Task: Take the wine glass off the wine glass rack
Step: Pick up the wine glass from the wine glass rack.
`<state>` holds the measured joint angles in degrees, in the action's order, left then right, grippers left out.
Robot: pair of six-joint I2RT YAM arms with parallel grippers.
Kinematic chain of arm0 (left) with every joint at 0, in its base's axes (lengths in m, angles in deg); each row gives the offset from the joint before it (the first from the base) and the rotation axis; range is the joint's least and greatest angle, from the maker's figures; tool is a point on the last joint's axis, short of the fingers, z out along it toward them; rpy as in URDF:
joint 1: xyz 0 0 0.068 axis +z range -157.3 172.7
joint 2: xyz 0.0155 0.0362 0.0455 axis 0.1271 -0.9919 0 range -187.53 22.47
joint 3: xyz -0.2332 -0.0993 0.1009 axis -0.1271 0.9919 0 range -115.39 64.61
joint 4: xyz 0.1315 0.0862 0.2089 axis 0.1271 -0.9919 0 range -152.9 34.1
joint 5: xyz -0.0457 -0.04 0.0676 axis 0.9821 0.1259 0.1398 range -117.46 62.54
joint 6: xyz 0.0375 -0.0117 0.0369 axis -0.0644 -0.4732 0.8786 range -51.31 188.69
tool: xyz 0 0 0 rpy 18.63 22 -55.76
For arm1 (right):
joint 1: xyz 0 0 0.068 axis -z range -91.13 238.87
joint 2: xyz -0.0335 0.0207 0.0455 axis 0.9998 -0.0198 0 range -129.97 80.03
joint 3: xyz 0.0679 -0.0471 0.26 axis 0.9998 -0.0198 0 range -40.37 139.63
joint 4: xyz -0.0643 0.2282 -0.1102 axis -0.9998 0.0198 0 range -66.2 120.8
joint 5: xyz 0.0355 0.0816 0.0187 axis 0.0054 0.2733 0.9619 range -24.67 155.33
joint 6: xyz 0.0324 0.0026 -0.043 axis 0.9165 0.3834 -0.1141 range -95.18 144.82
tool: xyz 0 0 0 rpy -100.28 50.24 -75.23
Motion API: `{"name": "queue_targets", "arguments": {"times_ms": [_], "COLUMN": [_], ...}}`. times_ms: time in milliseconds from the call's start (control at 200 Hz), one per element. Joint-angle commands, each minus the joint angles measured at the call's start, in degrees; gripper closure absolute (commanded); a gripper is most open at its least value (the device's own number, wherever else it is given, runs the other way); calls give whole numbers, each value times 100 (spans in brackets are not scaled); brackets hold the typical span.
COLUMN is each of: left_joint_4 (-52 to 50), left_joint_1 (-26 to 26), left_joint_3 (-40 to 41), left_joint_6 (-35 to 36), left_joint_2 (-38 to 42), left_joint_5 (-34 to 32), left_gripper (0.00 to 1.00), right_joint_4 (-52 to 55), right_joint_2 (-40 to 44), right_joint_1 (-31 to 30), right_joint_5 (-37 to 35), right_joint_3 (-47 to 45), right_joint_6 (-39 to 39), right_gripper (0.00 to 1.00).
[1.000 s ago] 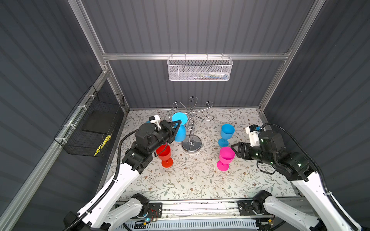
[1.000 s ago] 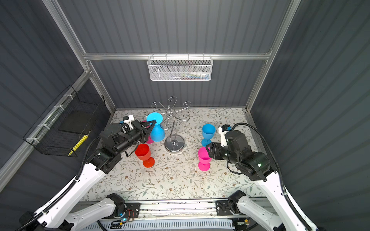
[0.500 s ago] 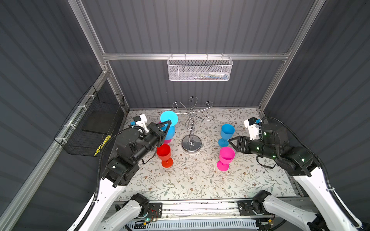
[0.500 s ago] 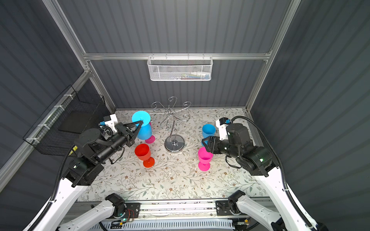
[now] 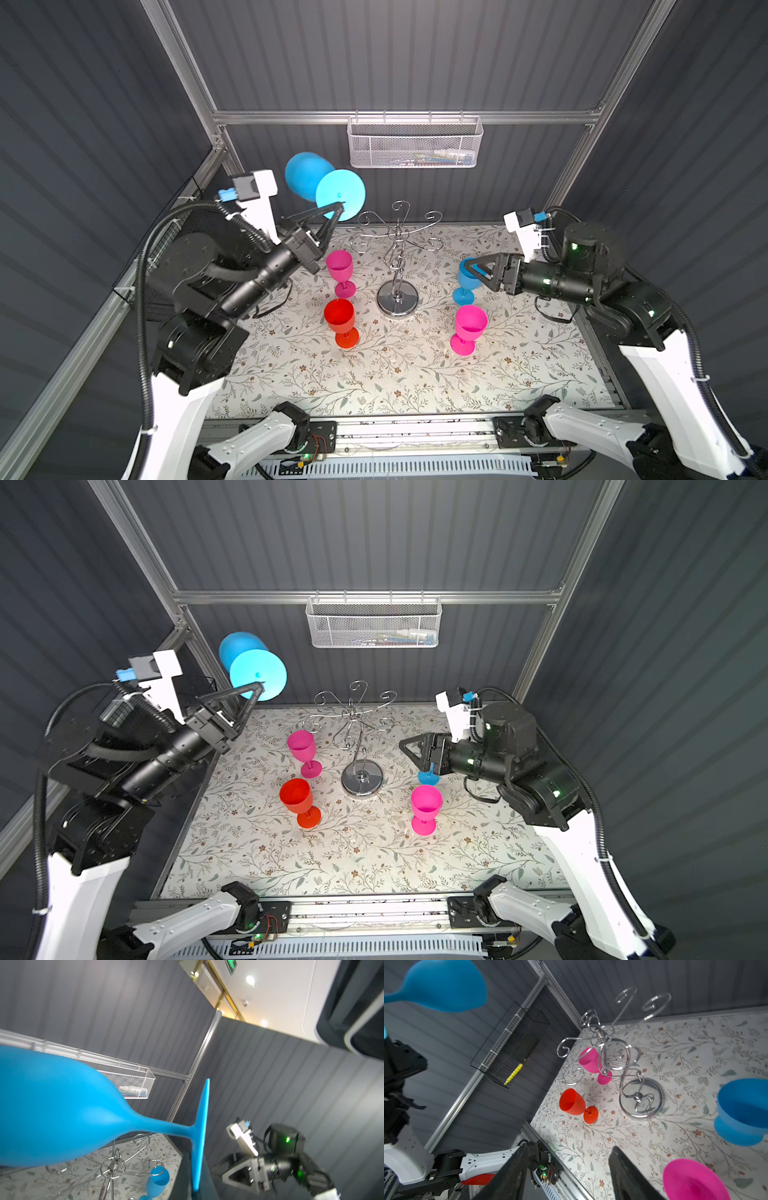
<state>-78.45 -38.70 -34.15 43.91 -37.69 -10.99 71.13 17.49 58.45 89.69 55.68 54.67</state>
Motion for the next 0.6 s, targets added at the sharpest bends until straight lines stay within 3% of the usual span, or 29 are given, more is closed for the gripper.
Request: {"name": "queue_targets", "arguments": {"times_ms": [0,125,295,595], "left_joint_4": [4,125,-31,-388], "left_joint_1": [20,13,-93,-1625], "left_joint_3": [197,385,439,557], "left_joint_6": [1820,2878,3788,5780], "left_joint_2": [-251,-189,-328,-572], "left_joint_5": [1073,1124,1120,-655], "left_gripper": [100,100,100,100], "right_joint_4": [-46,84,-8,134], "right_joint_2": [-253,-856,-1649,-2295], "right_joint_1": [23,84,98,104], "right_joint_5": [413,965,1868,2089], "right_joint_3": [758,1783,2826,3059], "right_joint_6": [-271,-359,-182,26], "right_gripper": [35,35,35,35]}}
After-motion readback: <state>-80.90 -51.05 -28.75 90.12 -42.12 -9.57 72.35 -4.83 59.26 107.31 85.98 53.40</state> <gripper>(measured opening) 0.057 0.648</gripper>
